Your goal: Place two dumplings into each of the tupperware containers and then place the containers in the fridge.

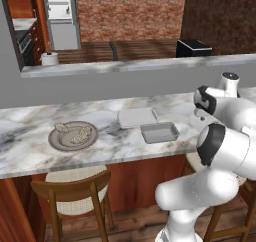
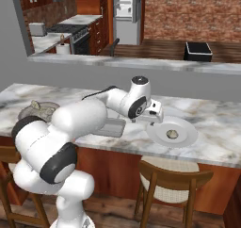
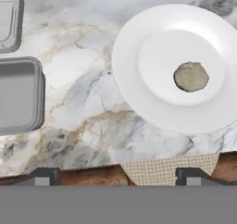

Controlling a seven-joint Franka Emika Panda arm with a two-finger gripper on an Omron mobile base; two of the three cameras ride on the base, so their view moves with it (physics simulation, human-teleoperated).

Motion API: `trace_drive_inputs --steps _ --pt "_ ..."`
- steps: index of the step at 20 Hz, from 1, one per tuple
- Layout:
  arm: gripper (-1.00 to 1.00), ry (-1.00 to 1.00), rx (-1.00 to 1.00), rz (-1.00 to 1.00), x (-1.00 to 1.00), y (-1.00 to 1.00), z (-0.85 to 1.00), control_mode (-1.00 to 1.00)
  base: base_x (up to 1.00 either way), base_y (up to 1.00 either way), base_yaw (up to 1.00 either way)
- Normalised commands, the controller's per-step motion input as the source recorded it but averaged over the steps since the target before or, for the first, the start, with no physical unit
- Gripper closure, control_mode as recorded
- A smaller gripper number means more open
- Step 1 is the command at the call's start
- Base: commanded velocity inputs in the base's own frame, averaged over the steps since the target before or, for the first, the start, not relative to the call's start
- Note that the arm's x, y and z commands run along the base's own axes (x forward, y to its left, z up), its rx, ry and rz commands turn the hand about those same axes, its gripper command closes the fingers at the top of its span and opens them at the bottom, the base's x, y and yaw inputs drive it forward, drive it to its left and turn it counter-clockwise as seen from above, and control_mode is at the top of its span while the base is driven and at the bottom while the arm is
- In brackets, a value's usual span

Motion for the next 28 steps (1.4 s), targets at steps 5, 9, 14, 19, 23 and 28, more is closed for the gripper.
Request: trace_drive_inputs --steps 5,9,14,19,23,28 --pt "-1.0 0.03 0.0 0.0 0.12 -0.89 -0.23 -1.0 0.0 0.0 0.0" --pt "-1.0 0.06 0.0 0.0 0.0 -0.49 -0.07 -1.0 0.0 0.0 0.0" --pt "-1.0 0.0 0.0 0.0 0.13 -0.21 -0.16 -1.0 0.0 0.0 0.0" --pt "-1.0 0.02 0.01 -0.03 0.12 -0.17 -0.31 -1.0 0.0 0.0 0.0" --pt "-1.0 0.02 0.0 -0.06 0.14 -0.01 -0.28 -1.0 0.0 0.0 0.0" --pt "-1.0 0.03 0.0 -0.04 0.21 -0.03 -0.25 -1.0 0.0 0.0 0.0"
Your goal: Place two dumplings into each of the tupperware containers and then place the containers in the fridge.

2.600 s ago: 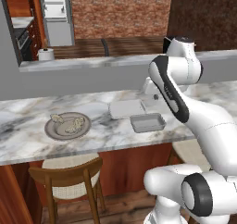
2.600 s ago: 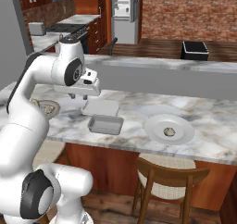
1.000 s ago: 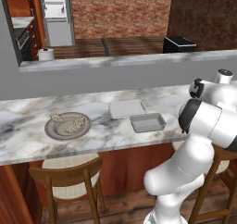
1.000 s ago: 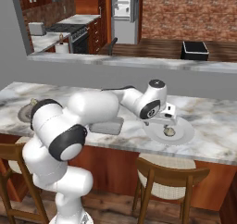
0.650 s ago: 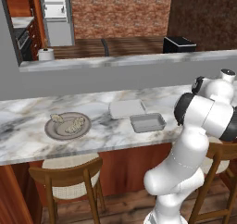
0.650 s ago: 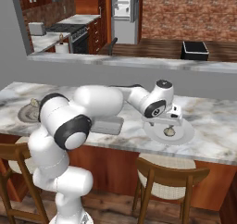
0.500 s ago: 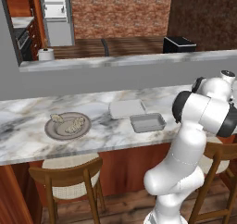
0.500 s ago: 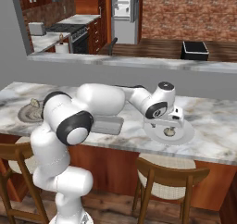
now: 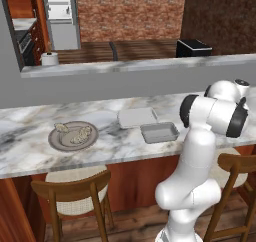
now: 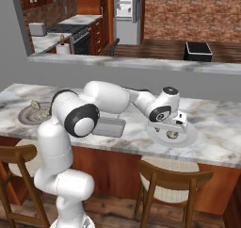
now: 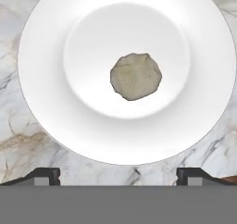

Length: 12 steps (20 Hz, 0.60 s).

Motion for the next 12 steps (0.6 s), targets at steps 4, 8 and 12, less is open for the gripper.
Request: trace_drive_inputs --steps 4,8,12 --pt "-1.0 0.04 0.0 -0.05 0.25 -0.03 -0.29 -1.0 0.0 0.0 0.0" --pt "-1.0 0.04 0.01 -0.04 0.27 -0.1 -0.32 -1.0 0.0 0.0 0.0" --pt "-1.0 0.05 0.04 -0.01 0.04 -0.25 -0.28 -1.0 0.0 0.0 0.0"
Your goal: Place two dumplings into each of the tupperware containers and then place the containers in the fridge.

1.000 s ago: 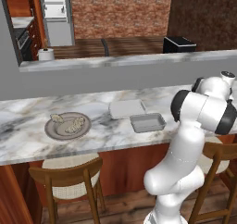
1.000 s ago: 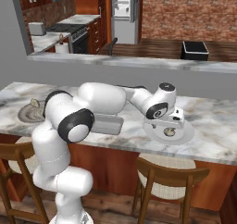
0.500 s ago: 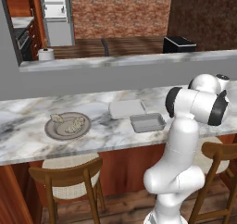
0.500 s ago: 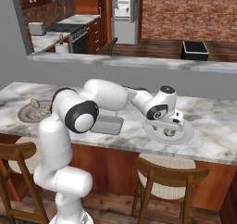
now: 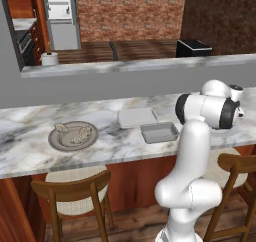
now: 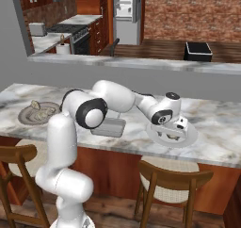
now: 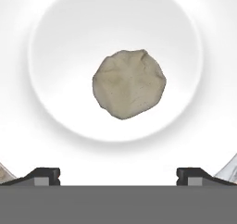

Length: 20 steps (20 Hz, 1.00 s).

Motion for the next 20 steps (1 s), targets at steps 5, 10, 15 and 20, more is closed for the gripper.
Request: trace_drive_inputs --steps 5,10,15,20 --pt "-1.0 0.03 0.01 0.0 0.09 -0.14 -0.13 -1.0 0.0 0.0 0.0" --pt "-1.0 0.0 0.0 0.0 0.26 -0.01 -0.03 -1.0 0.0 0.0 0.0" --pt "-1.0 0.0 0.0 0.0 0.22 0.0 -0.04 -1.0 0.0 0.0 0.0" --pt "-1.0 0.0 0.01 0.0 0.11 -0.03 -0.01 -1.0 0.0 0.0 0.0"
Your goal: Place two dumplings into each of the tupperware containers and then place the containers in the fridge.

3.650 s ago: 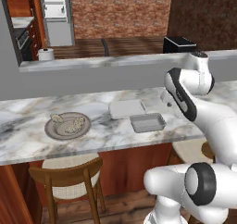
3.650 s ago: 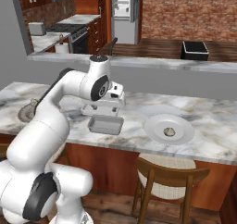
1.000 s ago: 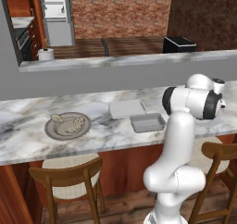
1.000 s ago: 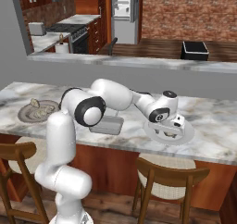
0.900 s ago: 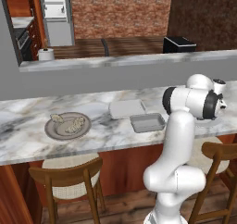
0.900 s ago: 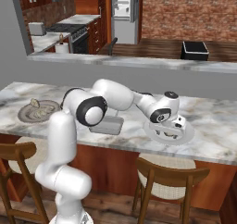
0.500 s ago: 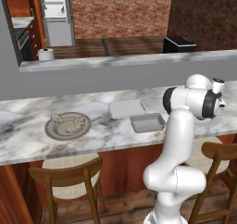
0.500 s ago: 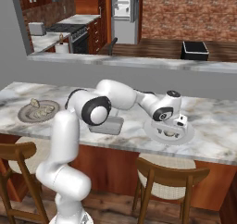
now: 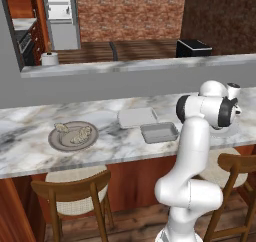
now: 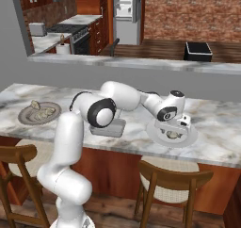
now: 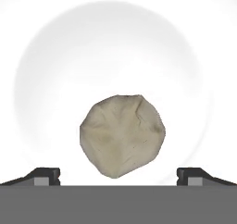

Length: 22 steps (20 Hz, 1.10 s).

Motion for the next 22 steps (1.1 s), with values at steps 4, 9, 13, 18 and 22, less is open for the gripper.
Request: trace_drive_inputs --steps 4,9,13,18,22 --pt "-1.0 0.0 0.0 0.0 0.08 -0.04 -0.01 -1.0 0.0 0.0 0.0" --pt "-1.0 0.01 0.0 0.0 0.12 -0.01 -0.1 -1.0 0.0 0.0 0.0" --pt "-1.0 0.04 0.01 0.0 0.08 -0.01 -0.14 -1.0 0.0 0.0 0.0" --pt "-1.0 0.04 0.01 0.0 0.07 -0.02 -0.16 -1.0 0.0 0.0 0.0" --pt "-1.0 0.05 0.01 0.0 0.05 -0.02 -0.15 -1.0 0.0 0.0 0.0"
